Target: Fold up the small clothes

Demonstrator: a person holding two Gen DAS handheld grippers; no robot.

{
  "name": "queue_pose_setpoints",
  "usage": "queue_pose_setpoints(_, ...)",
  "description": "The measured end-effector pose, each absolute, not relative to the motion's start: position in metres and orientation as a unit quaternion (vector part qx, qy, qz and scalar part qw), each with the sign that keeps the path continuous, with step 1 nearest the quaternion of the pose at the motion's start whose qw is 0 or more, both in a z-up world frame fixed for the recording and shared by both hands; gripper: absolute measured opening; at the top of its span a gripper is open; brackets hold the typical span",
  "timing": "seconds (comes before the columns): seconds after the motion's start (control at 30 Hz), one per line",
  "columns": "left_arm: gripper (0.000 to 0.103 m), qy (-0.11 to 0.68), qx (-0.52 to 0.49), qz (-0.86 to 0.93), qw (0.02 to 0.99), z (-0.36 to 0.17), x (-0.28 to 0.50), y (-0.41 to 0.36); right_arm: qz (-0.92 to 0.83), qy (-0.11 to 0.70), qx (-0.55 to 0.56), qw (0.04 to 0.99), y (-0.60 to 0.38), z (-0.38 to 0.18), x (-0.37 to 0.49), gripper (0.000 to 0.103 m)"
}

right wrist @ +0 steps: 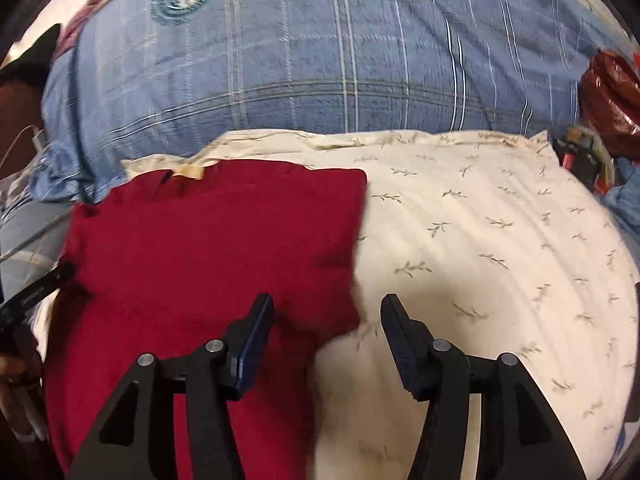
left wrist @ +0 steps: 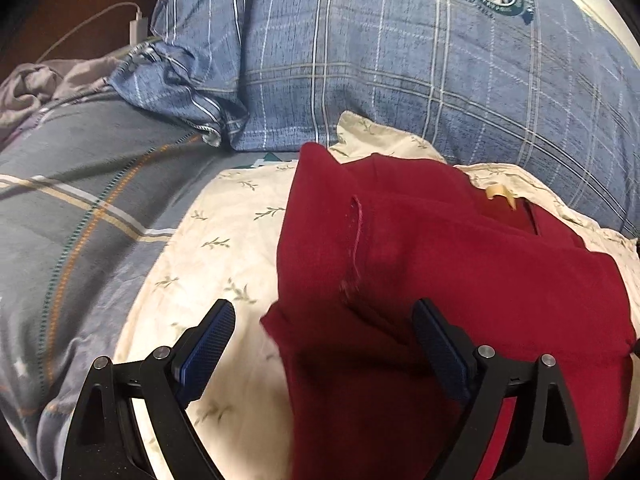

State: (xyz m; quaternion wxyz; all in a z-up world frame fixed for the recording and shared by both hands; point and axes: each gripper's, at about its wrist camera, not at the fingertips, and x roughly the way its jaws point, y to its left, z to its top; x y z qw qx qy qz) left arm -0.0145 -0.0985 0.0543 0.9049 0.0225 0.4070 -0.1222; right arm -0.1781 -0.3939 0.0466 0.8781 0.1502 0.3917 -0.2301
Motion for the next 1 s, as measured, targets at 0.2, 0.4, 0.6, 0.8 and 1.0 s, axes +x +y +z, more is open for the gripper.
queue_pose_setpoints(0.2,0.09,0.38,0.046,-0.119,0.916,0.082,-0.054,-0.095,-0.217,0.385,0.14,0.886,-0.373,0.063,-0.21,0.059)
queue_pose_setpoints(0.4,0.09,0.383,0.042,-0.129,0.914,0.092,-0.103,-0.08,-0.186,0.394,0.138,0.889,-0.354,0.061,-0.233,0.06)
queue_pose_setpoints(0.6,0.09,0.39,0.057,-0.124,0.911,0.094,-0.139,-0.062,-0.162,0.418,0.126,0.885,-0.331,0.045,-0.248,0.06)
queue_pose_setpoints(0.8,0.09,0.438,0.041,-0.159,0.884,0.085,-0.164,-0.026,-0.112,0.463,0.125,0.87,-0.317,0.028,-0.267,0.064)
queue_pose_setpoints(1.0,0.09,0.482,0.014,-0.174,0.858,0.074,-0.189,0.01,-0.071,0.499,0.154,0.85,-0.313,0.008,-0.298,0.064)
